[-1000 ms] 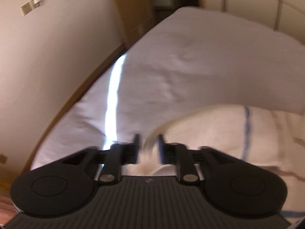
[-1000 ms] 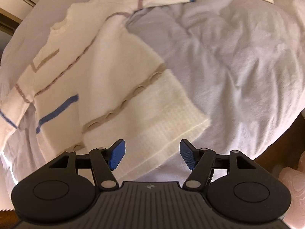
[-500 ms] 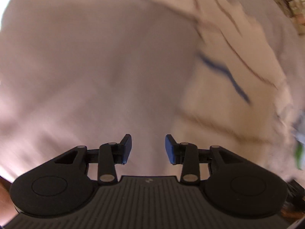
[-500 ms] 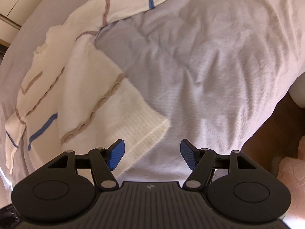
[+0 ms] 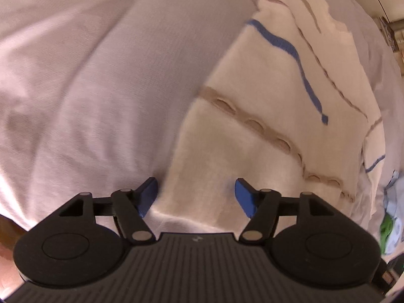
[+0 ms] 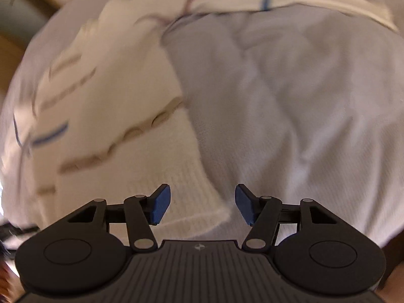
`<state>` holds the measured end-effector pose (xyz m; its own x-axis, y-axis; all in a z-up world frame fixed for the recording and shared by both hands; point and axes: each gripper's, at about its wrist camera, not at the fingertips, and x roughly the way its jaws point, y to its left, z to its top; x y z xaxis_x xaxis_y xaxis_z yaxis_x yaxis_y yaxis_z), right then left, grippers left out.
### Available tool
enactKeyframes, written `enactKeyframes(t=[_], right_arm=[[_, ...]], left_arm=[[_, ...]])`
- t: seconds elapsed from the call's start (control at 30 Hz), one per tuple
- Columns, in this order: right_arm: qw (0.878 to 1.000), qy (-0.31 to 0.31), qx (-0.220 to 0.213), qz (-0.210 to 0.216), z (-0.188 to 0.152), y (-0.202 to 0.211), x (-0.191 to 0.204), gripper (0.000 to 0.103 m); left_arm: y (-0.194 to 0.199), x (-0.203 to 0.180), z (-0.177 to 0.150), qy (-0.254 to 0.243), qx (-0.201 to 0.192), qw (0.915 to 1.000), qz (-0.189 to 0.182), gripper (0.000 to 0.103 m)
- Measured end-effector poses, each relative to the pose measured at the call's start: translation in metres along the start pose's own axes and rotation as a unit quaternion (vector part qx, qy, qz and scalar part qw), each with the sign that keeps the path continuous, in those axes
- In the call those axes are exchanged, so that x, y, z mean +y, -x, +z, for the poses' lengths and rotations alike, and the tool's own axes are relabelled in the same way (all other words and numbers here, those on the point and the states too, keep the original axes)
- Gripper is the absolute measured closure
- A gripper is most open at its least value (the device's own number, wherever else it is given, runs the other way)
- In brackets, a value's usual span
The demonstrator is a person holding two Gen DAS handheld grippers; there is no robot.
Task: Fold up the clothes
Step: 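Grasp the sweater hem with both grippers and pull it straight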
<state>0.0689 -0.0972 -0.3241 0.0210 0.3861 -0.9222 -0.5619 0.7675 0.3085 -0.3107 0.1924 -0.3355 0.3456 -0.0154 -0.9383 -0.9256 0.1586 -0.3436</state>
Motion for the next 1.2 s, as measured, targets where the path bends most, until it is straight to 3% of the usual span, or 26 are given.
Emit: enactKeyframes(t=[0.03,0.07,0.13,0.2,0.3,0.4,0.47,0.53,0.63,0.7,0.77,0.83,0.9,0.97,1.0,1.03,1.07,1.1,1.13,1.2], right_arm=[[1.0,0.021,0.002,0.003,0.0,-0.005,0.006,0.074],[0.999,0.041,0.004,0.007,0.0,-0.008,0.013,0.094],[0.997,0.065,-0.01,0.027,-0.001,0.004,0.023,0.095],[0.996,0.044,-0.043,0.069,-0.006,0.034,0.017,0.095],[0.986,-0.08,-0.073,0.126,-0.024,0.075,-0.026,0.096],[0.975,-0.183,-0.023,0.123,-0.055,0.063,-0.068,0.097],[0.979,-0.184,0.015,0.084,-0.068,0.041,-0.069,0.095],[0.991,-0.129,0.027,0.036,-0.066,0.035,-0.053,0.091],[0.999,-0.01,0.013,-0.037,-0.066,0.043,-0.025,0.068],[0.993,0.079,-0.006,-0.083,-0.066,0.053,-0.005,0.065],[0.988,0.127,-0.014,-0.084,-0.066,0.058,0.009,0.063],[0.995,0.088,-0.011,-0.045,-0.063,0.056,0.009,0.058],[1.0,0.029,-0.008,-0.008,-0.059,0.05,0.003,0.055],[0.999,-0.035,-0.001,0.002,-0.056,0.036,-0.006,0.045],[0.998,-0.066,0.004,0.008,-0.055,0.029,-0.011,0.045],[0.996,-0.091,0.013,0.011,-0.054,0.021,-0.014,0.045],[0.994,-0.104,0.019,0.024,-0.053,0.017,-0.017,0.055],[0.992,-0.114,0.024,0.041,-0.053,0.013,-0.018,0.068],[0.991,-0.116,0.033,0.05,-0.05,0.01,-0.018,0.095],[0.994,-0.101,0.034,0.036,-0.045,0.017,-0.014,0.096]], left_arm=[[-0.002,-0.008,-0.002,-0.017,0.001,0.9998,0.012,0.075],[-0.002,-0.016,-0.004,-0.033,-0.001,0.9993,0.02,0.087],[0.014,-0.026,-0.007,-0.056,-0.027,0.9978,0.023,0.093],[0.046,-0.034,-0.012,-0.078,-0.076,0.9938,0.019,0.094],[0.092,-0.036,-0.022,-0.129,-0.139,0.9818,0.017,0.095],[0.103,-0.042,-0.038,-0.193,-0.157,0.9665,0.063,0.094],[0.078,-0.04,-0.034,-0.215,-0.119,0.9629,0.111,0.094],[0.047,-0.034,-0.041,-0.216,-0.074,0.9634,0.14,0.093],[0.039,-0.023,-0.054,-0.196,-0.058,0.9682,0.145,0.089],[0.04,-0.016,-0.063,-0.182,-0.054,0.9718,0.14,0.084],[0.049,-0.011,-0.068,-0.161,-0.058,0.9778,0.121,0.081],[0.058,-0.005,-0.064,-0.127,-0.066,0.9856,0.09,0.059],[0.058,0.001,-0.053,-0.088,-0.076,0.9907,0.07,0.056],[0.048,0.007,-0.039,-0.051,-0.077,0.9942,0.056,0.055],[0.041,0.01,-0.032,-0.04,-0.075,0.9949,0.054,0.055],[0.032,0.011,-0.024,-0.032,-0.073,0.9954,0.054,0.062],[0.025,0.012,-0.019,-0.028,-0.066,0.9961,0.051,0.068],[0.019,0.011,-0.014,-0.027,-0.058,0.9969,0.046,0.086],[0.018,0.008,-0.013,-0.034,-0.056,0.9969,0.044,0.096],[0.023,0.0,-0.015,-0.06,-0.063,0.995,0.048,0.097]])
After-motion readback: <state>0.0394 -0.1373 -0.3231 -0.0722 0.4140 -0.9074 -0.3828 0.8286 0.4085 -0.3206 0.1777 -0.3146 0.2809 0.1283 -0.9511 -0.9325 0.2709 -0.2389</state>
